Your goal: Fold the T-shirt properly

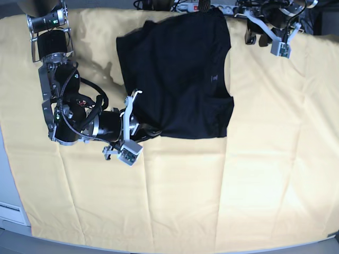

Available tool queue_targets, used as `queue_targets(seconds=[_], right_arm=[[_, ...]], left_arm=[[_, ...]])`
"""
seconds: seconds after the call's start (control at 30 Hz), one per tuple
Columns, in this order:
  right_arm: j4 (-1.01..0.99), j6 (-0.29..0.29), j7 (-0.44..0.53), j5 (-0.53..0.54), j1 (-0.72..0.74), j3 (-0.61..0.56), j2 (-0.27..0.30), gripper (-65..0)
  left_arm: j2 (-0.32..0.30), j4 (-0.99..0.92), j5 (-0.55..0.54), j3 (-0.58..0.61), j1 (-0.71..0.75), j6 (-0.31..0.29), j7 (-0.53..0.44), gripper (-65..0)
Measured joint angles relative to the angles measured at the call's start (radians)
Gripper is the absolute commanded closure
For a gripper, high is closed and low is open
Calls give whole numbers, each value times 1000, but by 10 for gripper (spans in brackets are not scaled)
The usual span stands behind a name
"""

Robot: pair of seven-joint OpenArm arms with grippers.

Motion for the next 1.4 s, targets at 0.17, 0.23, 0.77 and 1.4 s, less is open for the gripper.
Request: queue_targets(seconds=[0.17, 0.23, 0.77, 1.4], right_arm=[[0, 0, 147, -203, 0, 3, 5, 0], [0, 3, 169, -253, 2, 3, 5, 0], [-50, -476, 176, -742, 0, 4, 3, 0], [-51, -530, 108, -755, -80, 352, 8, -204]], left_arm=[[0, 0, -12, -8, 0, 0, 0, -244], [0, 0, -24, -8, 0, 0, 0, -244], [0, 0, -24, -8, 0, 0, 0, -244], [-2, 0, -113, -8, -5, -62, -7, -244]])
